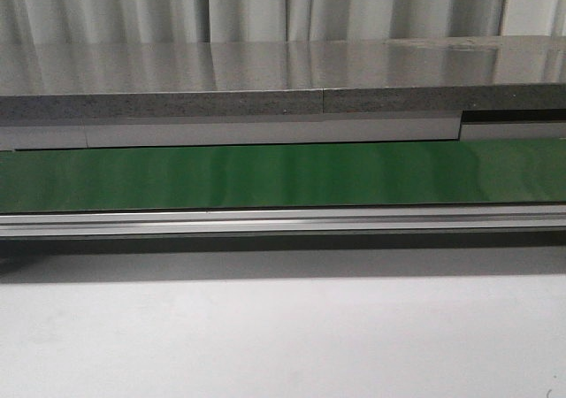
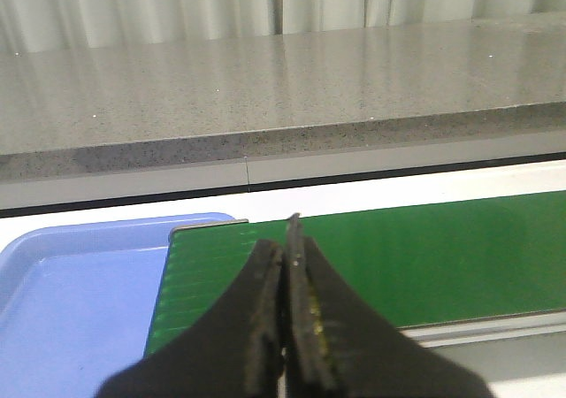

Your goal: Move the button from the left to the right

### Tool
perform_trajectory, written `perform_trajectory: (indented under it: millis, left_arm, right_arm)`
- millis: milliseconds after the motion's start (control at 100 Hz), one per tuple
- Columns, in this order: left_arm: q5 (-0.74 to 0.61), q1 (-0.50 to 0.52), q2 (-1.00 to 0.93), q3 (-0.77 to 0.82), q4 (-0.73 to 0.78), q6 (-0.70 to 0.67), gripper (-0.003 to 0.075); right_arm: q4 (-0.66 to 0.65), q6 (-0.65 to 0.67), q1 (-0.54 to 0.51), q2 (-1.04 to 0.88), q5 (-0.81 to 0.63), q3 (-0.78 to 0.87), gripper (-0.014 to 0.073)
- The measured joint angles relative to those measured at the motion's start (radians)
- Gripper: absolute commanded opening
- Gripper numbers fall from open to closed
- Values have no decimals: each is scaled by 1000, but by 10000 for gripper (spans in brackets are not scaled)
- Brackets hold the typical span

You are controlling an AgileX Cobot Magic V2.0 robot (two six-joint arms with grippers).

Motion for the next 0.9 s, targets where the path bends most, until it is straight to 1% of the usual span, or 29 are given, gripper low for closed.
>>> perform_trajectory:
  millis: [700, 900]
  left_arm:
    - [0, 0, 0, 2, 0, 0, -20]
    - [-87, 0, -24, 59, 27, 0, -20]
  right_arm:
    - [0, 2, 0, 0, 0, 0, -68]
    - [0, 2, 0, 0, 0, 0, -68]
